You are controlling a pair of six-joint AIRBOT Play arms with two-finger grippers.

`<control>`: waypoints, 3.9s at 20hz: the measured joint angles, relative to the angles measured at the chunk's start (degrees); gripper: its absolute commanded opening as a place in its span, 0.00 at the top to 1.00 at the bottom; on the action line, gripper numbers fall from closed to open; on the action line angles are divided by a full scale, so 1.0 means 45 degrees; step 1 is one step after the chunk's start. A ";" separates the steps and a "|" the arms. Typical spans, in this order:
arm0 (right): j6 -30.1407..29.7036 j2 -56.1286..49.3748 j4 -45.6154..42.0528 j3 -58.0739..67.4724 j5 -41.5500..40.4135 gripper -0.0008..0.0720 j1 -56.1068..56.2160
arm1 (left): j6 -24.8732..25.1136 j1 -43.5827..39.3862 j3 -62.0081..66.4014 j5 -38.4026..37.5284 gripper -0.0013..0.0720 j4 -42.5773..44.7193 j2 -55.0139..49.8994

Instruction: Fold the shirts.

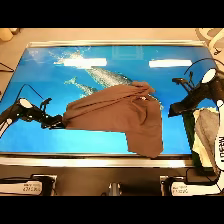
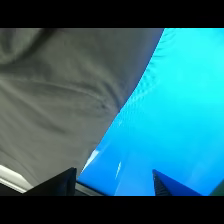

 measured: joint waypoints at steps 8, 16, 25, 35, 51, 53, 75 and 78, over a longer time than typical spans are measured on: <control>-0.0442 0.0000 0.0738 -0.2895 -0.1651 0.32 0.0000 | 0.0136 -0.0092 -0.0010 0.0078 0.94 -0.0029 0.0097; -0.0199 -0.0418 0.1802 -0.3784 -0.4090 0.39 0.0000 | 0.0301 -0.0097 -0.0010 0.0049 0.94 -0.0063 0.0427; -0.0364 -0.0525 0.2628 -0.3405 -0.4731 0.95 0.0000 | 0.0340 -0.0117 0.1209 -0.0024 0.95 -0.0058 0.0821; -0.2433 0.8024 0.2361 0.3672 -0.9632 0.95 -0.0024 | 0.0233 -0.0316 1.0924 0.3186 0.94 -0.0044 0.7378; -0.1137 0.9675 -0.0160 0.4877 -0.7300 0.95 -0.0024 | -0.0617 -0.0345 1.2624 0.1569 0.94 0.1656 0.7917; -0.0996 0.8218 -0.0228 0.4862 -0.5829 0.95 -0.0015 | -0.0622 -0.0355 1.2551 0.0330 0.94 0.2059 0.6552; 0.1025 -0.3235 -0.1098 0.3939 -1.2565 0.95 0.2356 | -0.1224 -0.1282 1.2041 0.3764 0.94 0.2225 -0.5105; 0.1243 -0.3405 -0.1078 0.3939 -1.1987 0.95 0.2356 | -0.1234 -0.1452 1.2206 0.3589 0.94 0.2205 -0.5425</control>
